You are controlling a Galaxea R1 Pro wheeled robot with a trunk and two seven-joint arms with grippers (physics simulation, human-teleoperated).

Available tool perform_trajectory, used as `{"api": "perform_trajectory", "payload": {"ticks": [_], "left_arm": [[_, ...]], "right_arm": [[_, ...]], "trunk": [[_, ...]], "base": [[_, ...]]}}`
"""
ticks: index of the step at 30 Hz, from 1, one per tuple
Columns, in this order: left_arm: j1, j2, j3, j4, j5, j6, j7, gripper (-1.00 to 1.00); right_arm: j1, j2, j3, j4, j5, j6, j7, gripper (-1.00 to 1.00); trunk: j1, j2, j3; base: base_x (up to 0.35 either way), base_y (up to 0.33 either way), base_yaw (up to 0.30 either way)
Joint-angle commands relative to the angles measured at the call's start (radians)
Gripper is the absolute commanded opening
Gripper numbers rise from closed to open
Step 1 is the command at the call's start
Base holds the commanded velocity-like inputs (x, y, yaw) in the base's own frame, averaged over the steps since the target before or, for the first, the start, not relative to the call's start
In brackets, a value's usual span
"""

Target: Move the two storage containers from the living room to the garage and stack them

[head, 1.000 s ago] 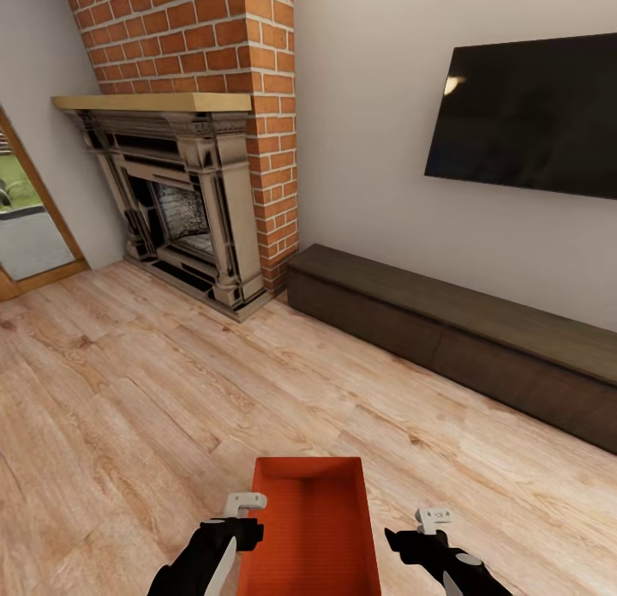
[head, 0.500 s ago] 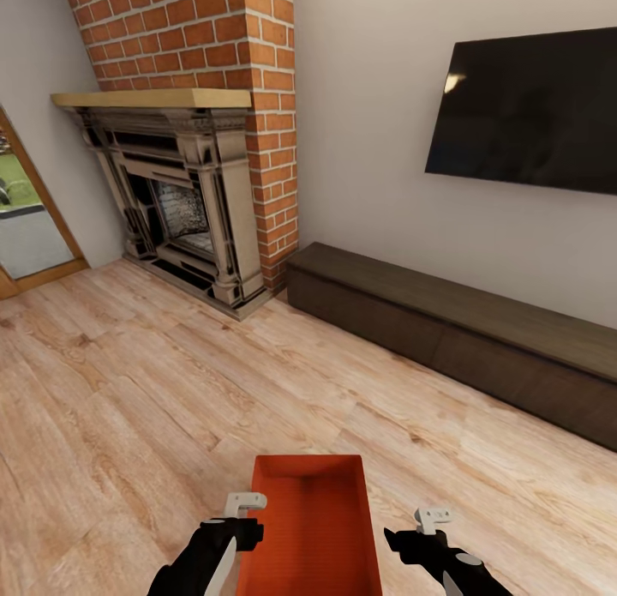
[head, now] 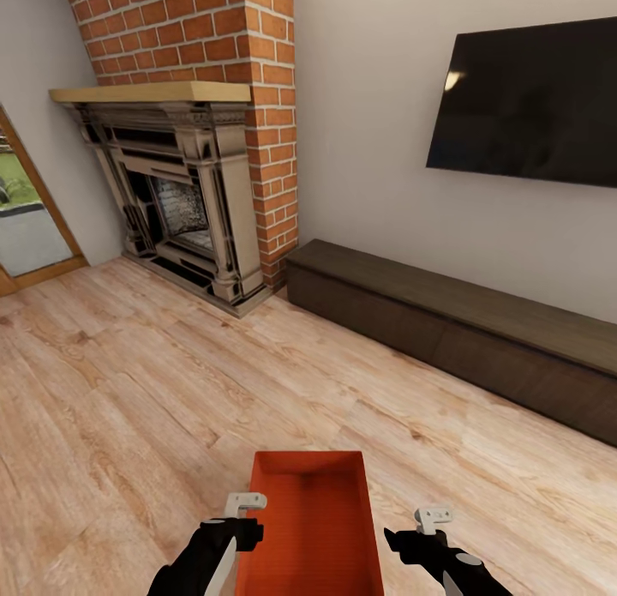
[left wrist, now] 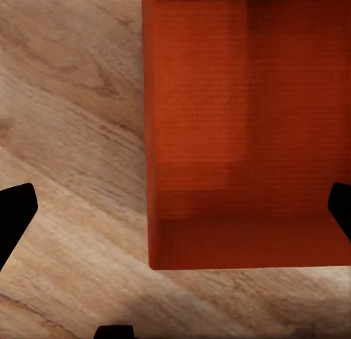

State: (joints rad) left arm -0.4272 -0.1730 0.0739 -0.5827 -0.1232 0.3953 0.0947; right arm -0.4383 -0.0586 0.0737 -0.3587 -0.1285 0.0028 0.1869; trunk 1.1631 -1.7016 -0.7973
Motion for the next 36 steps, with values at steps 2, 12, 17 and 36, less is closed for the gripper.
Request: {"api": "perform_trajectory", "payload": {"ticks": [2, 12, 17, 36], "left_arm": [[0.000, -0.001, 0.006, -0.002, -0.010, 0.005, -0.003, 1.00], [-0.001, -0.001, 0.006, -0.002, -0.010, 0.007, -0.003, 1.00], [-0.001, -0.001, 0.006, -0.002, -0.010, 0.007, -0.003, 1.00], [0.000, -0.001, 0.006, -0.002, -0.010, 0.007, -0.003, 1.00]], "right_arm": [[0.000, -0.001, 0.008, 0.000, -0.009, 0.000, 0.000, 1.00], [0.000, -0.001, 0.009, 0.000, -0.005, 0.000, 0.000, 1.00], [0.000, -0.001, 0.009, 0.000, -0.005, 0.000, 0.000, 1.00], [0.000, -0.001, 0.011, 0.000, -0.006, 0.000, 0.000, 1.00]], "trunk": [[0.000, 0.000, -0.001], [0.000, 0.000, -0.014], [0.000, 0.000, -0.017], [0.031, -0.056, -0.046]], "base": [[0.000, 0.000, 0.000], [0.000, 0.000, 0.039], [0.000, 0.000, 0.020], [0.000, 0.000, 0.001]]}}
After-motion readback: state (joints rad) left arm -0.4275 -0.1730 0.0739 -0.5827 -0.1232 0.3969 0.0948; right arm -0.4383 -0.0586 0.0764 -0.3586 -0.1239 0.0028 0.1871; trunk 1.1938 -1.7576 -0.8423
